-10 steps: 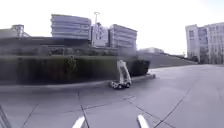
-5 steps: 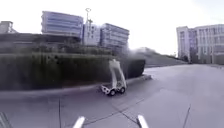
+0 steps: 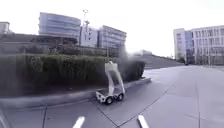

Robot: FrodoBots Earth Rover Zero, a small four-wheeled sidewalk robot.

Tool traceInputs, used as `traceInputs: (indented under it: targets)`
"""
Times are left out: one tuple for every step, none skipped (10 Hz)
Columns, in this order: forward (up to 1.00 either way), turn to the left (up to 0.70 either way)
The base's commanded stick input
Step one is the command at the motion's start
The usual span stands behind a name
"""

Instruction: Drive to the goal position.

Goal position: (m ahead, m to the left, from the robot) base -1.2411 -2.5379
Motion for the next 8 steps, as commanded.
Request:
traceInputs:
  targets:
    - [1.00, 0.27]
    - [1.00, 0.27]
    - [1.00, 0.27]
    - [1.00, 0.27]
    - [1.00, 0.27]
    - [1.00, 0.27]
    - [1.00, 0.27]
    - [1.00, 0.27]
